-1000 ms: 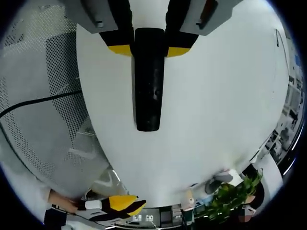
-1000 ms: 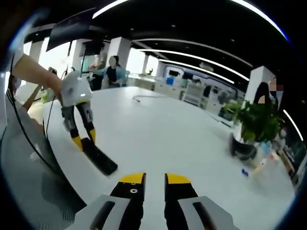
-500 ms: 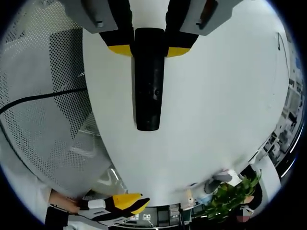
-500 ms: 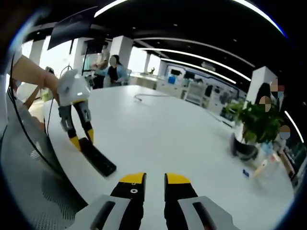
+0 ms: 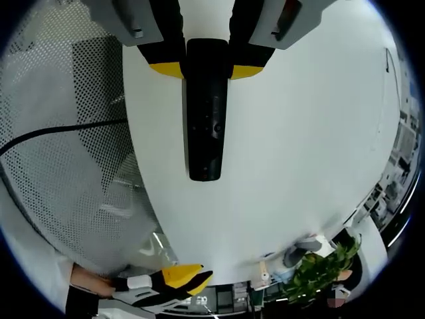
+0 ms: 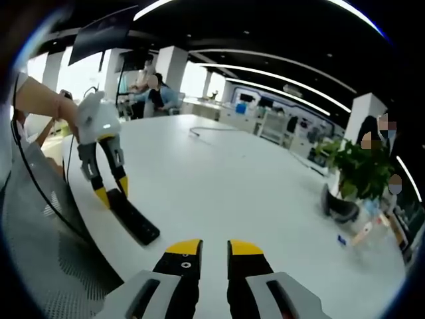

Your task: Press the specified remote control buttons in sequence, fully releasing each button before pressing the next.

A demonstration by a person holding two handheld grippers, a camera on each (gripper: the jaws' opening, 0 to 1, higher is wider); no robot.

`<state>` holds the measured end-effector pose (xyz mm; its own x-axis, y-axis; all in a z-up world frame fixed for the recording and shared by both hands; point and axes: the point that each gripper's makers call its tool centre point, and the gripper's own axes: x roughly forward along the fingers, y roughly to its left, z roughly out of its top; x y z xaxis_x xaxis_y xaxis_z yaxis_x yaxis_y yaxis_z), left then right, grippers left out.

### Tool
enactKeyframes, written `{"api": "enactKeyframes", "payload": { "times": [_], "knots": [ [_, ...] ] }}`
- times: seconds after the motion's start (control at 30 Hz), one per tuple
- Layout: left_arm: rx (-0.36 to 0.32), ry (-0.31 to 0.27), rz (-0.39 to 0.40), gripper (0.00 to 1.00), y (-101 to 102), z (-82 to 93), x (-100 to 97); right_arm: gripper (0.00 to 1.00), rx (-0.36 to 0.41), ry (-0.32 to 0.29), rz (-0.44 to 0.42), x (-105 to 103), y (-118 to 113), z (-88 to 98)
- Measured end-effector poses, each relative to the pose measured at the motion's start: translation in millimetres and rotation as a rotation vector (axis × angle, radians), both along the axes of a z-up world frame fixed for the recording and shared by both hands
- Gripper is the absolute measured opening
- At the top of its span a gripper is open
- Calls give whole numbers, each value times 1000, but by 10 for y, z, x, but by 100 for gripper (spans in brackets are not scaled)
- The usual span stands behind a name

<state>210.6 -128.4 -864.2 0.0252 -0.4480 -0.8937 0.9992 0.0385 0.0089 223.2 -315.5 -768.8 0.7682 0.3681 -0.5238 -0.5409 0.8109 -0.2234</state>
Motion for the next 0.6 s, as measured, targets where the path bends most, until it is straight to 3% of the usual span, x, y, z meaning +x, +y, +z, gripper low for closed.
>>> {"api": "enactKeyframes", "payload": {
  "times": [0.33,0.43,0.6],
  "knots": [
    [-33,0,36,23,-11,2,-62,11,30,82,41,-42,96,-107],
    [-38,-2,26,23,-12,-1,-62,11,45,140,75,-83,162,-170],
    [-55,1,31,24,-13,-3,-58,10,150,260,143,-160,371,-215]
  ]
}}
